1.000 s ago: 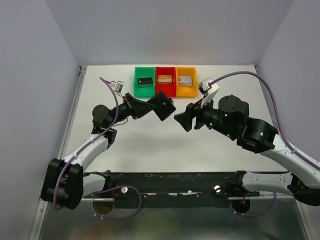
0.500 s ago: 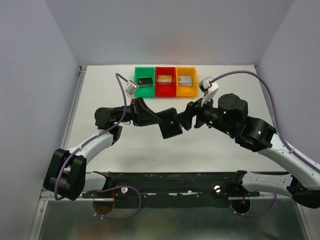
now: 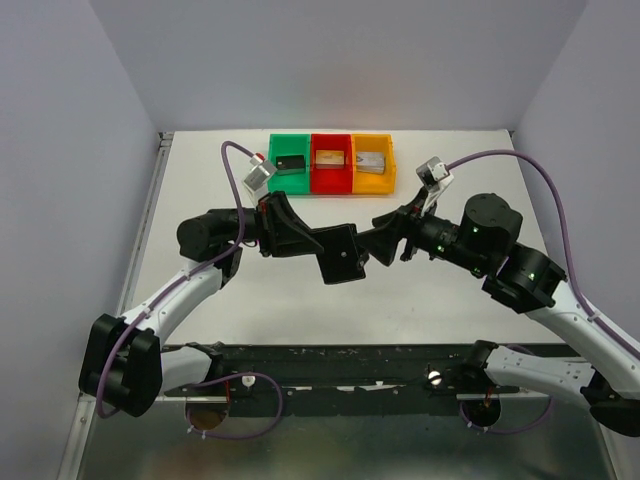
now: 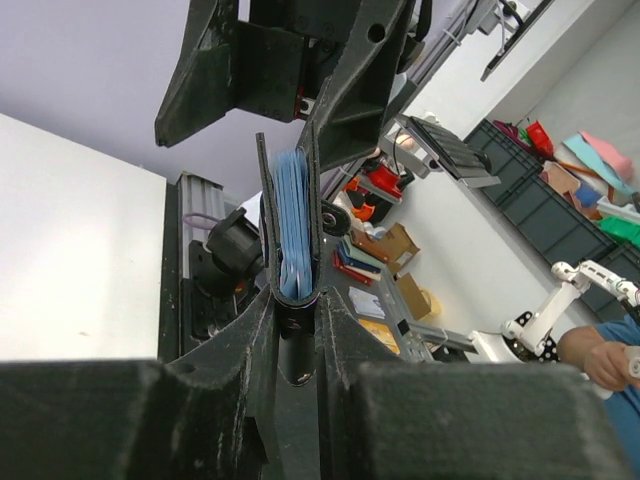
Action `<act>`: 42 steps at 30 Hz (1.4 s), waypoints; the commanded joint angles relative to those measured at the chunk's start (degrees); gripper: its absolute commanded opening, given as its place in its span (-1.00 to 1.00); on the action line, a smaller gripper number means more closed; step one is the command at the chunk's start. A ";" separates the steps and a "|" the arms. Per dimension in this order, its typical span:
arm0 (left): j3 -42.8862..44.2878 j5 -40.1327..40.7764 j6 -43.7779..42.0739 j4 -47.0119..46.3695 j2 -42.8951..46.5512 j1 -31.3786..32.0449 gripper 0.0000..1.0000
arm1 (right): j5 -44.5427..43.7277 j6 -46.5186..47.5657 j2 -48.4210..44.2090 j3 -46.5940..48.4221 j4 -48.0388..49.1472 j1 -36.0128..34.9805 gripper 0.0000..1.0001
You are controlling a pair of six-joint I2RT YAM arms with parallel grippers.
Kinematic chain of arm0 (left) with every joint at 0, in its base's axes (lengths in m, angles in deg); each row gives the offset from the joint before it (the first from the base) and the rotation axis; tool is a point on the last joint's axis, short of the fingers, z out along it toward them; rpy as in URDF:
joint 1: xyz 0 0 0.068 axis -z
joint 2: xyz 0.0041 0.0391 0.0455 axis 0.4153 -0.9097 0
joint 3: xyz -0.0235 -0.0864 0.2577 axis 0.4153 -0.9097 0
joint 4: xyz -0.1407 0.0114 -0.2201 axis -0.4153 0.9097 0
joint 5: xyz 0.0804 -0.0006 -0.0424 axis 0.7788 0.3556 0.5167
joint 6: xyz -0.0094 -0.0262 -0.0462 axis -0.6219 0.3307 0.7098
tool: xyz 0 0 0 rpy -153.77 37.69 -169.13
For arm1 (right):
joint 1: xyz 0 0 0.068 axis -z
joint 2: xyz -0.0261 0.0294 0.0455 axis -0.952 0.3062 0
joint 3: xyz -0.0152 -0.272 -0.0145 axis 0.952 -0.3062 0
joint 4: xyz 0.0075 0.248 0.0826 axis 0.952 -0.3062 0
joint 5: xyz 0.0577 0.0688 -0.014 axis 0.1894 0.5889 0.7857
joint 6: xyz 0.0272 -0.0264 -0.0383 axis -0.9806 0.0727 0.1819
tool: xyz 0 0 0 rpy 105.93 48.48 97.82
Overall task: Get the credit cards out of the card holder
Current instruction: Open the card holder.
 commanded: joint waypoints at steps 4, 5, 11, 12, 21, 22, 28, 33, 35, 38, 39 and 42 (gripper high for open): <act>3.81 -1.08 0.54 -17.15 0.97 1.31 -1.00 | 6.63 -0.41 -0.83 -1.30 3.27 0.25 0.48; 3.99 -1.08 0.63 -17.24 0.88 1.49 -1.00 | 7.24 -0.50 -0.74 -1.38 3.36 0.17 0.48; 4.86 -0.38 0.28 -17.15 0.26 2.63 -1.00 | 13.83 -1.02 1.19 -1.39 5.03 0.25 0.43; 5.13 -0.29 0.19 -17.15 0.35 2.72 -1.00 | 14.45 -1.20 1.54 -1.39 5.12 0.25 0.41; 7.24 0.50 -0.16 -17.24 -0.35 3.96 -1.00 | 17.71 -2.43 3.48 -1.91 5.91 0.25 0.00; 7.15 0.59 -0.25 -17.24 -0.35 3.95 -1.00 | 17.71 -2.52 3.48 -2.00 5.91 0.25 -0.12; 6.62 1.20 0.63 -17.15 -1.40 3.52 -0.59 | 16.31 -1.99 2.69 -1.39 4.25 0.25 -0.95; 1.45 6.55 2.57 -14.70 -1.67 -4.64 0.99 | 8.32 0.99 1.20 2.12 -3.65 0.43 -0.99; -0.58 8.66 -0.75 -6.13 -0.71 -7.11 0.99 | 3.76 2.05 1.20 3.96 -7.34 0.43 -0.99; -0.59 13.31 -14.95 23.51 2.62 -8.79 0.99 | -6.87 2.84 3.21 7.31 -14.54 0.43 -0.99; -0.15 15.77 -20.58 34.25 4.46 -8.88 0.98 | -9.60 3.02 3.91 7.92 -16.22 0.34 -0.99; 6.25 36.36 -41.05 69.58 9.57 -7.13 0.98 | -19.09 1.70 5.93 9.51 -20.80 0.43 -0.99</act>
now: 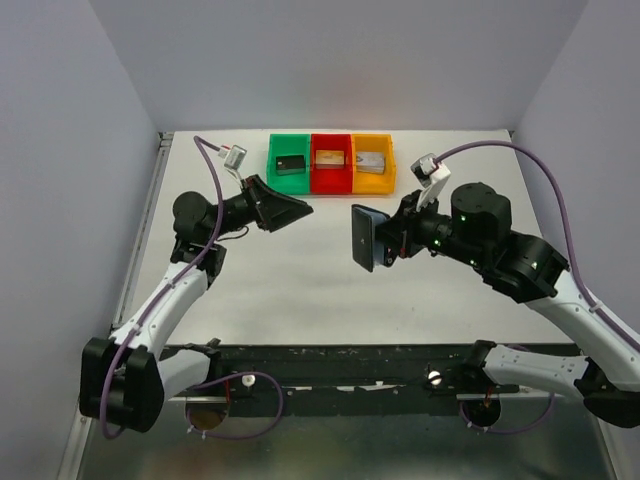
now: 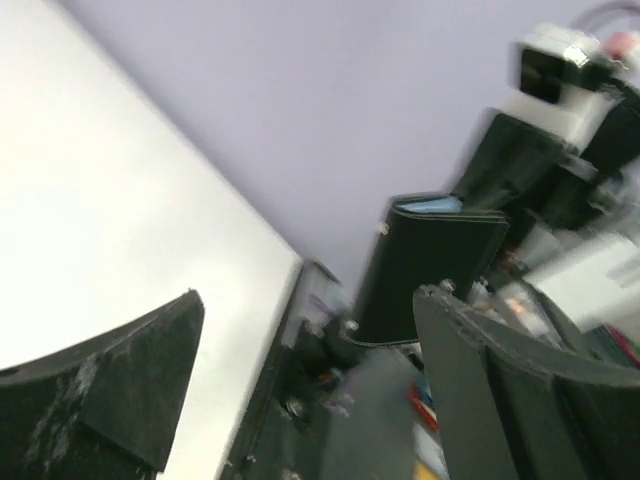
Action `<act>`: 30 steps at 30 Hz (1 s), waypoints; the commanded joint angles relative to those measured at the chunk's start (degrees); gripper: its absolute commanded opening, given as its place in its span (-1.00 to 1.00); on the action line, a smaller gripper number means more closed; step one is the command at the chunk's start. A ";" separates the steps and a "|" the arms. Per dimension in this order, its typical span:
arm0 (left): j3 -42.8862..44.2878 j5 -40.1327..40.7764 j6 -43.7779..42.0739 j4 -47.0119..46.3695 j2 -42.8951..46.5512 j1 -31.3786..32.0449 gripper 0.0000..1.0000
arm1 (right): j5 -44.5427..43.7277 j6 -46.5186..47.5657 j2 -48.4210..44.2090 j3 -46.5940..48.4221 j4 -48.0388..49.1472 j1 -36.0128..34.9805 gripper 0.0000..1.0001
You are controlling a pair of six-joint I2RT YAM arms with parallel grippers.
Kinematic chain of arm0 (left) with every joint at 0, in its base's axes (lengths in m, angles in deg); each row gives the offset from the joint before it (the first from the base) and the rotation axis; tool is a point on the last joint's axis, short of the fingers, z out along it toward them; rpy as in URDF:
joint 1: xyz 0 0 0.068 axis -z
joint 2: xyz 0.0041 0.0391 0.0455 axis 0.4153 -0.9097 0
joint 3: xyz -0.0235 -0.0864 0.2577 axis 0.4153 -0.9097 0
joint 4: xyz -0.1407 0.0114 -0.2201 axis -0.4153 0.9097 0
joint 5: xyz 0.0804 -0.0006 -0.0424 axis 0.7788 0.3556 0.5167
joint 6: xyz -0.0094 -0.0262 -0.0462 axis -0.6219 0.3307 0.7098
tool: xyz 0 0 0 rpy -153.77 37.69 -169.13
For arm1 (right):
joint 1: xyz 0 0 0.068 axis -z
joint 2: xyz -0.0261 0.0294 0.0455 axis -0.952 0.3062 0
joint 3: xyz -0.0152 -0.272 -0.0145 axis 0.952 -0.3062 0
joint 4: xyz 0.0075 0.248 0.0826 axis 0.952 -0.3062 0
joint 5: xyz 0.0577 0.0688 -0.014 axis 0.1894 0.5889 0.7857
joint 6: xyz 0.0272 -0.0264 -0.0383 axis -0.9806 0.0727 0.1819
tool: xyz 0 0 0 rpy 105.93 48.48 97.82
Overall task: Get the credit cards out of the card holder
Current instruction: Open the card holder.
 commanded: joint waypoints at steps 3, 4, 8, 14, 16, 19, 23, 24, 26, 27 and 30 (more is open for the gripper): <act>11.30 39.18 -34.81 62.05 8.03 4.36 0.98 | -21.28 -0.82 4.61 3.66 -11.75 0.21 -0.99; 11.39 42.17 -33.16 63.29 8.38 4.89 0.98 | -21.81 -1.17 5.14 3.66 -11.75 0.21 -0.99; 5.96 44.05 -27.19 55.43 12.06 5.07 0.98 | -23.39 -2.14 7.60 4.18 -12.45 0.21 -0.99; -16.89 30.04 0.06 11.58 14.21 1.65 0.87 | -24.88 -2.67 9.63 4.89 -13.94 0.21 -0.99; -9.76 22.63 -5.06 18.84 7.71 2.60 0.85 | -26.47 -2.75 10.59 5.50 -15.26 0.12 -0.99; 2.58 30.74 -18.96 45.24 3.73 11.02 0.94 | -27.18 -3.10 12.52 6.47 -16.84 0.12 -0.99; -1.34 32.80 -19.43 33.19 6.53 17.28 0.98 | -25.95 -4.07 13.76 6.21 -16.15 -0.32 -0.99; -1.44 33.50 -19.95 32.55 6.89 18.25 0.98 | -25.51 -4.25 14.11 6.21 -16.06 -0.41 -0.99; -0.57 33.07 -22.15 32.89 6.98 19.40 0.98 | -24.02 -4.51 14.72 6.29 -15.53 -0.49 -0.99; -0.04 32.37 -22.85 32.98 6.63 19.84 0.98 | -23.40 -4.69 14.90 6.29 -15.18 -0.58 -0.99; 0.23 29.55 -23.39 31.41 5.05 20.98 0.98 | -20.42 -5.56 15.26 6.12 -13.95 -0.67 -0.99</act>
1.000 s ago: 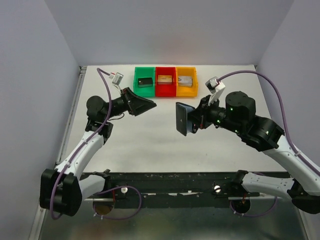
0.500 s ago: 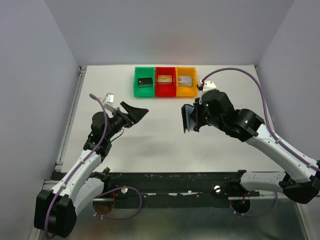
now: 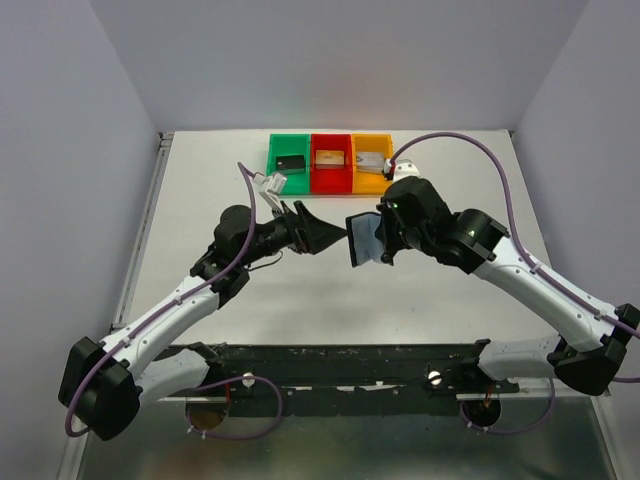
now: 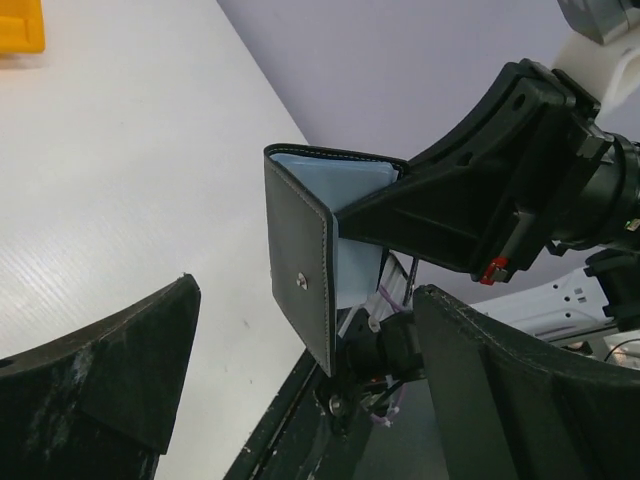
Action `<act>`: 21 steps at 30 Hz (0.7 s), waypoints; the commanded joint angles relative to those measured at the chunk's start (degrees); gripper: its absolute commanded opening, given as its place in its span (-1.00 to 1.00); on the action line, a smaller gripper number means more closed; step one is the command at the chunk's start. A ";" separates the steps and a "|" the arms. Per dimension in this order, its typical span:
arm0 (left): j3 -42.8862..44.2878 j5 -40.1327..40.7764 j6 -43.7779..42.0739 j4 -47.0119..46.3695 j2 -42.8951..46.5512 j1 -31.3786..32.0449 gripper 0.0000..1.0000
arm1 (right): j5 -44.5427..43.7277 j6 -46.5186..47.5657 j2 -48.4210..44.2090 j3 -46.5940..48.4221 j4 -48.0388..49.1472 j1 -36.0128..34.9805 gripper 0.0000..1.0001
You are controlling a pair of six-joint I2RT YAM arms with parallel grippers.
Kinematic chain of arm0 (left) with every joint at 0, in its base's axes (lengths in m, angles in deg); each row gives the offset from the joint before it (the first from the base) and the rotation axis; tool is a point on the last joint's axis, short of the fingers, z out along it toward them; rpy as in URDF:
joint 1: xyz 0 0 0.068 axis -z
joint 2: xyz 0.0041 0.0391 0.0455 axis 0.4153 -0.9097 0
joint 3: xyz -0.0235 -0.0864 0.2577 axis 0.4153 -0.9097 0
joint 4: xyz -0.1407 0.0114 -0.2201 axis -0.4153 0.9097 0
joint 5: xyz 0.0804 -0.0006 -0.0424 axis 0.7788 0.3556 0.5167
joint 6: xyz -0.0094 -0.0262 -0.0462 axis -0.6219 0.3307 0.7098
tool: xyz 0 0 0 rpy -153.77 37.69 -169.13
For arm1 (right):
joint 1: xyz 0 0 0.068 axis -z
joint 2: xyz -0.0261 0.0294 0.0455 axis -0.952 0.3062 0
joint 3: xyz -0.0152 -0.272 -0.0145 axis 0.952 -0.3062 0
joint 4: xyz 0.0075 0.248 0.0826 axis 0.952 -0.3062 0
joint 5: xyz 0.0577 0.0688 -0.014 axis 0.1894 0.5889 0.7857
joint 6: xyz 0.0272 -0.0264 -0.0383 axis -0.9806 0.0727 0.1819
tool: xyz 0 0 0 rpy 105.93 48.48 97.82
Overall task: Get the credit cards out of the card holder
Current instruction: Open the card holder.
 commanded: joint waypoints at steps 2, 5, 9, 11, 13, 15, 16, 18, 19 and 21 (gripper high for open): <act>0.64 -2.76 -3.65 -2.59 -3.07 2.05 0.98 | 5.16 -2.53 0.66 1.49 2.27 -0.52 -0.99; -0.14 -1.97 -4.09 -1.97 -3.51 2.76 0.98 | 7.10 -3.32 0.57 1.31 3.24 -0.43 -0.99; -2.34 -1.62 -4.53 -3.99 -2.11 3.20 0.95 | 8.77 -4.20 0.30 1.22 3.68 -0.52 -0.99; -2.87 -1.18 -5.05 -4.52 -1.58 3.37 0.86 | 9.13 -4.46 0.30 1.14 3.86 -0.52 -0.99; -3.05 -1.00 -5.85 -4.52 -1.58 3.46 0.70 | 9.39 -4.55 0.30 0.96 3.94 -0.43 -0.99; -2.79 -1.70 -6.90 -4.26 -1.93 3.47 0.49 | 9.74 -4.73 0.13 0.70 4.21 -0.52 -0.99; -2.44 -1.79 -7.34 -3.91 -2.19 3.64 0.40 | 9.74 -4.82 0.04 0.69 4.21 -0.52 -0.99; -1.91 -1.62 -7.69 -2.68 -2.72 3.64 0.26 | 9.92 -4.64 -0.13 0.43 4.30 -0.52 -0.99; -1.82 -1.62 -7.95 -2.41 -2.90 3.64 0.14 | 10.09 -4.82 -0.31 0.43 4.30 -0.60 -1.00; -1.55 -1.27 -8.48 -1.80 -3.16 3.64 -0.02 | 10.27 -4.47 -0.48 0.08 4.64 -0.52 -0.99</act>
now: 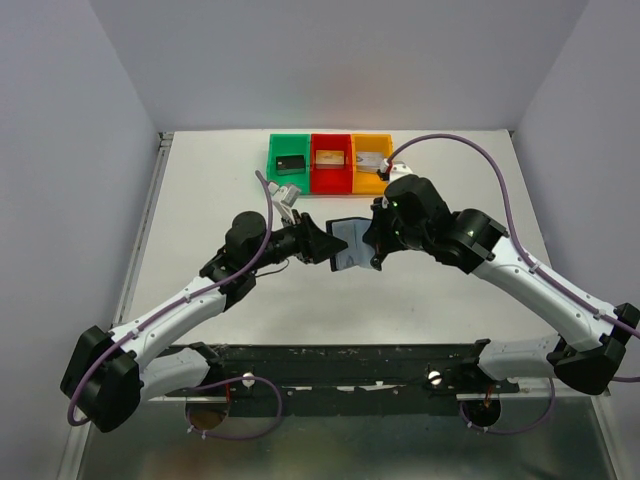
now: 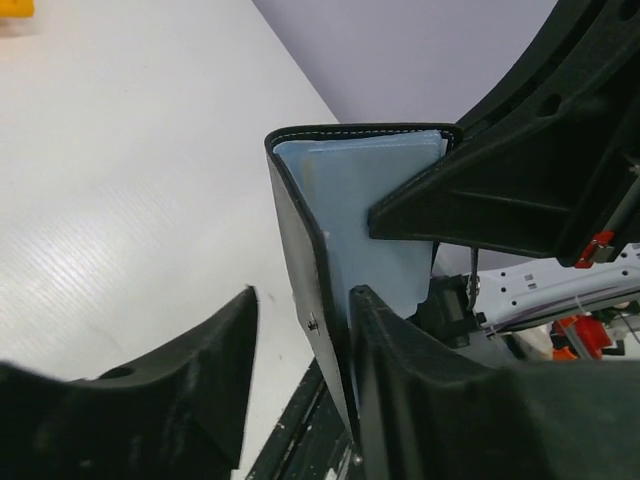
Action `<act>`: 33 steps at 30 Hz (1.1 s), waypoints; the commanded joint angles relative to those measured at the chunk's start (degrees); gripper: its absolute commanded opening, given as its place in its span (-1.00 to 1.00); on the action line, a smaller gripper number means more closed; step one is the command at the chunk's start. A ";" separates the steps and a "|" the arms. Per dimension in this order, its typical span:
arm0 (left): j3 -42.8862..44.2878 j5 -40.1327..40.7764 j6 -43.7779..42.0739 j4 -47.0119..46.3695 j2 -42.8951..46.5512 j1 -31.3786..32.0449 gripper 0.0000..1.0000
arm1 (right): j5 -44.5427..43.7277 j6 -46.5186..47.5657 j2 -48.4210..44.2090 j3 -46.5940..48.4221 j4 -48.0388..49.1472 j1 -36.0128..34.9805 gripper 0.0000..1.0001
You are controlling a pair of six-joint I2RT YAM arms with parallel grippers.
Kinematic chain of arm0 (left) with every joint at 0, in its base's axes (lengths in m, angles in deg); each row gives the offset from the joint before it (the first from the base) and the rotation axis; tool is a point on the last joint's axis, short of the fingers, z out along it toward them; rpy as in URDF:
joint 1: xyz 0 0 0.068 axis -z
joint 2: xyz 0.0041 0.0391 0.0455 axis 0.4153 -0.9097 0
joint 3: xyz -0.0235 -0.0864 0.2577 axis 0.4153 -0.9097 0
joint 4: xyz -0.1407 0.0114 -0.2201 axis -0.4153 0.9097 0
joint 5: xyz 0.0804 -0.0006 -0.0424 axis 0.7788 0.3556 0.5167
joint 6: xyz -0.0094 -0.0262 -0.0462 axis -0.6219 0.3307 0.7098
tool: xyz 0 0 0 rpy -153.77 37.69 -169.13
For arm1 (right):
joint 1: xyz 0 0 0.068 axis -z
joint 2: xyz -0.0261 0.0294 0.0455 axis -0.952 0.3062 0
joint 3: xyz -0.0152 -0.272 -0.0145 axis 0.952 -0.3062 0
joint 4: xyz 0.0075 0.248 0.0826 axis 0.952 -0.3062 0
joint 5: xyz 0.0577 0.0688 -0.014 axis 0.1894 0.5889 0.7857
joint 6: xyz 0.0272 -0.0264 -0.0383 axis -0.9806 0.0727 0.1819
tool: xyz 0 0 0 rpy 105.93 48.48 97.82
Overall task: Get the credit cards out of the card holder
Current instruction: Open the card holder, then place the card holder at the center of the board.
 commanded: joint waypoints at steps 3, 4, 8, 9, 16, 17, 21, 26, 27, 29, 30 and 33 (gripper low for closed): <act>1.48 0.90 -3.17 2.20 -0.61 0.28 -0.24 | 2.38 -0.07 -1.03 -0.45 2.83 -0.43 -0.99; 1.49 1.17 -3.35 2.56 -0.52 0.36 -0.30 | 2.56 0.02 -1.21 -0.71 2.92 -0.43 -0.99; 1.14 3.18 -4.67 4.58 0.97 0.27 -0.65 | 2.47 0.89 -2.26 -1.68 3.19 -0.43 -0.74; 1.13 3.80 -5.11 5.54 1.67 0.27 -0.76 | 2.13 1.51 -2.61 -1.77 2.84 -0.43 -0.52; 5.35 11.71 -10.73 19.95 5.72 0.36 -1.00 | -3.68 5.64 -7.27 -0.45 -0.85 -0.43 0.19; 6.05 12.41 -11.17 22.05 5.38 0.28 -1.00 | -2.72 6.43 -7.97 -0.36 0.01 -0.34 0.20; 5.36 13.74 -10.39 22.09 3.62 0.36 -1.00 | 8.86 8.98 -11.05 -5.35 10.27 -0.43 0.16; -7.53 10.31 -10.13 0.08 2.65 0.19 -1.00 | 14.77 7.67 -14.12 -18.17 26.79 -0.43 0.15; -10.96 11.09 -8.29 -7.55 3.00 0.19 -1.00 | 15.30 6.71 -14.65 -20.46 29.09 -0.43 0.15; -14.76 11.19 -4.16 -13.59 2.91 -1.21 -1.00 | 15.39 5.30 -14.75 -22.15 29.91 -0.26 0.10; -15.21 9.62 -3.19 -14.83 1.69 -2.18 -1.00 | 16.52 5.38 -14.31 -22.68 29.91 -0.08 0.08; -13.37 0.16 0.06 -17.38 -4.18 -5.87 -1.00 | 17.50 4.33 -13.25 -25.05 31.39 0.01 0.02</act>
